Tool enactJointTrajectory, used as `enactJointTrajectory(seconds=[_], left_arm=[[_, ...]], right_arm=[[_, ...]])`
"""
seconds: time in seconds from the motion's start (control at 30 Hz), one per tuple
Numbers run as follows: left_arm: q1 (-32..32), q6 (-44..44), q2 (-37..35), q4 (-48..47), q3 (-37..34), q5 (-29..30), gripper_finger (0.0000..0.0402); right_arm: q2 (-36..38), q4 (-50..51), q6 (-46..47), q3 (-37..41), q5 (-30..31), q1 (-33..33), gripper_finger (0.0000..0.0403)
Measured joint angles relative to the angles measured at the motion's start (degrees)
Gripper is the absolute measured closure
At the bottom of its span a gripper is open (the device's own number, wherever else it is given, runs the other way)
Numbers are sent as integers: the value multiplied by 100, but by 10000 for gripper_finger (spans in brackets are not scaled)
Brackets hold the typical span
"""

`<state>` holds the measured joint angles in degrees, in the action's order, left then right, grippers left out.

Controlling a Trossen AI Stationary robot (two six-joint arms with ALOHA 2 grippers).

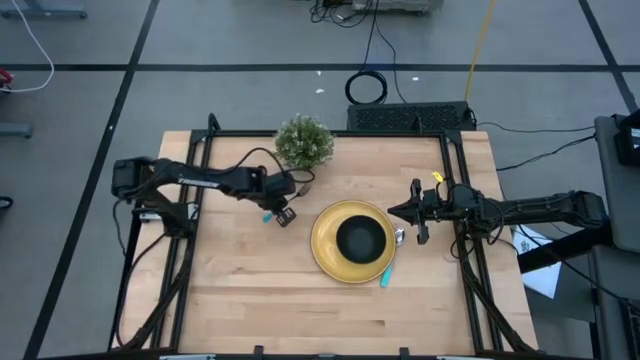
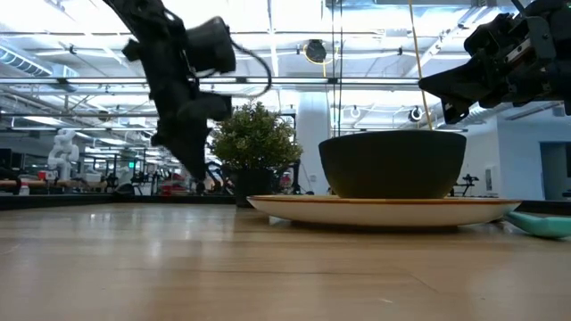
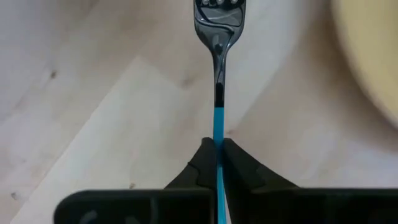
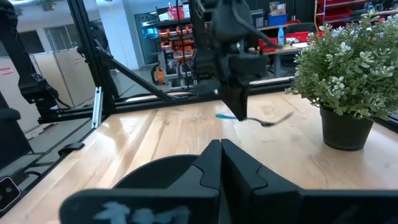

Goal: Set table place
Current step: Put the blue fork on the yellow plate to the left of the black bowl

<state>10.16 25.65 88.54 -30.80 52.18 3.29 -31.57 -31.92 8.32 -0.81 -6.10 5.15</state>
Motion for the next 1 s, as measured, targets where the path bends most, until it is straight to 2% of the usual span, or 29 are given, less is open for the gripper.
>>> enactJointTrajectory(seconds=[0.3,0.57,1.0], left_arm=[[-482,48,-600,-84,11,439,396],[-978,-105,-689,111,11,906,396],[-1676,-154,-689,397,-1,2296,396]], right_arm=[[0,0,2,0,0,0,403],[0,2,0,1,2,0,403],[1,2,0,1,2,0,403]])
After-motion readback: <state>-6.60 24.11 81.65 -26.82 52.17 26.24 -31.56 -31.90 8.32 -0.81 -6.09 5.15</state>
